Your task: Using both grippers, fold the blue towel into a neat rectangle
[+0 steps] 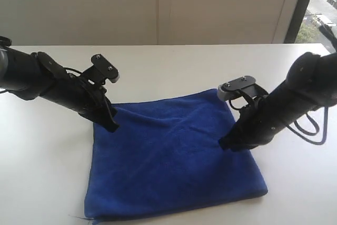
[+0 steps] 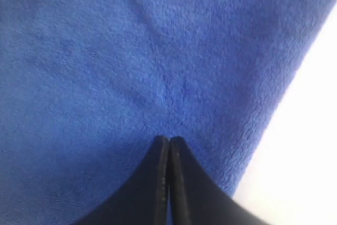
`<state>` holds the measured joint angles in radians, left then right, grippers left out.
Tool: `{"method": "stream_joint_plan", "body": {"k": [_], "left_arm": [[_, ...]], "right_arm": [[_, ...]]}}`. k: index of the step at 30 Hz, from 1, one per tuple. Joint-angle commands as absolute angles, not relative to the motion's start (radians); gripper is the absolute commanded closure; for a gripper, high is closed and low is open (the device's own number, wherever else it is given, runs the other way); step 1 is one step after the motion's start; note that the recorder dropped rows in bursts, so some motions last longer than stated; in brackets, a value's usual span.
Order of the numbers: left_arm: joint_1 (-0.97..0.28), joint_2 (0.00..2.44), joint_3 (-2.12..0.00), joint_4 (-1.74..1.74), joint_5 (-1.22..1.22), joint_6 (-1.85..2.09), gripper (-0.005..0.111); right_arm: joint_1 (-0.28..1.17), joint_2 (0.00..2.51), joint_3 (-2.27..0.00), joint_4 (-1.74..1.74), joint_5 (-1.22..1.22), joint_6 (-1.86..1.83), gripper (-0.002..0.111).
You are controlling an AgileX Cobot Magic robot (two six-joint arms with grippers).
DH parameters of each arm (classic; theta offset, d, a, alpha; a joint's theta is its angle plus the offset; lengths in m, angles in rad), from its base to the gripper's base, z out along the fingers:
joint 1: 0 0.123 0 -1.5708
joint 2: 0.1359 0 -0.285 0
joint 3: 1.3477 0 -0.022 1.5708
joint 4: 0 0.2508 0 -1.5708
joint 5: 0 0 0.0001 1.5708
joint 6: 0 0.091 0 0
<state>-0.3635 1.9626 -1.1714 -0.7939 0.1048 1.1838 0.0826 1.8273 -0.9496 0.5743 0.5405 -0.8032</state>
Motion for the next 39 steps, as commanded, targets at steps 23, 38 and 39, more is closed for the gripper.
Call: {"method": "stream_joint_plan", "body": {"k": [23,38,39], "left_arm": [[-0.362,1.816,-1.234,-0.772,0.332,1.208,0.107],[-0.645,1.705,-0.757,-1.203,0.32,1.474,0.107],[-0.657,1.705,-0.747,-1.203,0.273,1.464,0.107]], "right_arm": [[0.089,1.735,-0.86,0.591,0.422,-0.764,0.108],[0.089,1.476,-0.859,0.635,0.526,-0.754,0.108],[0.089,1.467,-0.859,0.635,0.542,-0.754,0.108]]}}
